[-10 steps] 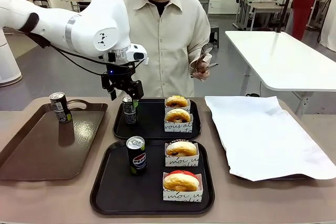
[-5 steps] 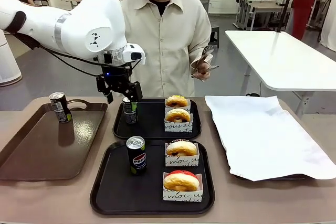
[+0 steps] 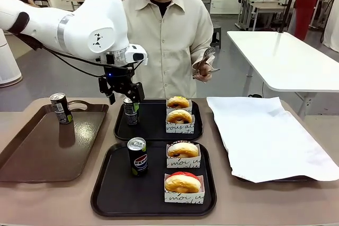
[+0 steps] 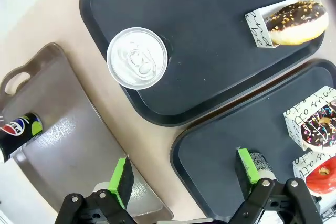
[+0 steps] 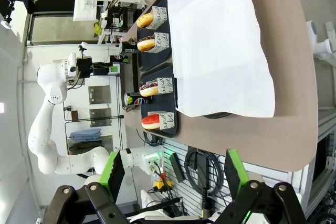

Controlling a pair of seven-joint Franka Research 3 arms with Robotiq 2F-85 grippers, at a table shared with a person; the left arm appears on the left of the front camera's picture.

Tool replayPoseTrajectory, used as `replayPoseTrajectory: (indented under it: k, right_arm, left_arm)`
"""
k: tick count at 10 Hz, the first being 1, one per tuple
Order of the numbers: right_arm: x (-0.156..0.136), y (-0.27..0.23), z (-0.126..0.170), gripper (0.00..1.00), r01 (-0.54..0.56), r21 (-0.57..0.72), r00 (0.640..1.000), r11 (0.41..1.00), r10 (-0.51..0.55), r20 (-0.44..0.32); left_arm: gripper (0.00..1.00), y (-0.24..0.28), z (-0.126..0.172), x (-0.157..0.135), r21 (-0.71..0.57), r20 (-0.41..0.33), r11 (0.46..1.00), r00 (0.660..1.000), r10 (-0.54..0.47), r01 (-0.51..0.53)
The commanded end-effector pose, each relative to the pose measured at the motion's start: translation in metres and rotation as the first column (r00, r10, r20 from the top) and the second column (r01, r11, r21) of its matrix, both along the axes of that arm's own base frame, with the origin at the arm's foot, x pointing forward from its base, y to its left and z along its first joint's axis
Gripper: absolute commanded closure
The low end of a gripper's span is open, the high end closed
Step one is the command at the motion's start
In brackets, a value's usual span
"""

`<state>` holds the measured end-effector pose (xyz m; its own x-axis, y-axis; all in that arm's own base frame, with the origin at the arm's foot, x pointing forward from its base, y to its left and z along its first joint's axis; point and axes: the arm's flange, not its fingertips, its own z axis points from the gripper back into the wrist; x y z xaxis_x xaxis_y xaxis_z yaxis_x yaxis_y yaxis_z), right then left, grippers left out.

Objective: Set up donuts and drinks on trays.
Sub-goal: Pick up one Pepsi coke from the Handle tray and place it on the Flat Tray without a Pepsi coke.

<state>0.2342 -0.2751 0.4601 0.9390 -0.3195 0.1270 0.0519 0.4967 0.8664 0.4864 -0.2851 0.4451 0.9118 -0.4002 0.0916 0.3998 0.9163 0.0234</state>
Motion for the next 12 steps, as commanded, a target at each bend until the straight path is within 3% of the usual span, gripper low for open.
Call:
replayPoseTrajectory:
  k: [1, 4, 7, 8, 9, 10, 12]
  right_arm:
    - [0.001, -0.001, 0.000, 0.00, 0.000, 0.016, 1.000, 1.000, 0.000, 0.018]
    - [0.001, -0.001, 0.000, 0.00, 0.000, 0.016, 1.000, 1.000, 0.000, 0.018]
    - [0.001, -0.001, 0.000, 0.00, 0.000, 0.016, 1.000, 1.000, 0.000, 0.018]
    - [0.001, -0.001, 0.000, 0.00, 0.000, 0.016, 1.000, 1.000, 0.000, 0.018]
    - [0.001, -0.001, 0.000, 0.00, 0.000, 0.016, 1.000, 1.000, 0.000, 0.018]
    - [0.001, -0.001, 0.000, 0.00, 0.000, 0.016, 1.000, 1.000, 0.000, 0.018]
    - [0.001, -0.001, 0.000, 0.00, 0.000, 0.016, 1.000, 1.000, 0.000, 0.018]
  left_arm:
    - [0.00, 0.026, 0.022, 0.003, -0.065, -0.011, 0.995, 0.997, 0.071, -0.072]
    - [0.00, 0.135, 0.064, -0.027, -0.117, -0.028, 0.975, 0.982, 0.186, -0.188]
    - [0.00, 0.204, 0.077, -0.047, -0.099, -0.025, 0.954, 0.959, 0.282, -0.283]
    - [0.00, 0.211, 0.074, -0.045, -0.068, 0.007, 0.946, 0.948, 0.317, -0.316]
    - [0.00, 0.191, 0.075, -0.033, 0.014, 0.110, 0.951, 0.946, 0.306, -0.310]
    - [0.00, 0.215, 0.084, -0.047, -0.102, -0.020, 0.948, 0.954, 0.300, -0.301]
    - [0.00, 0.215, 0.084, -0.047, -0.102, -0.020, 0.948, 0.954, 0.300, -0.301]
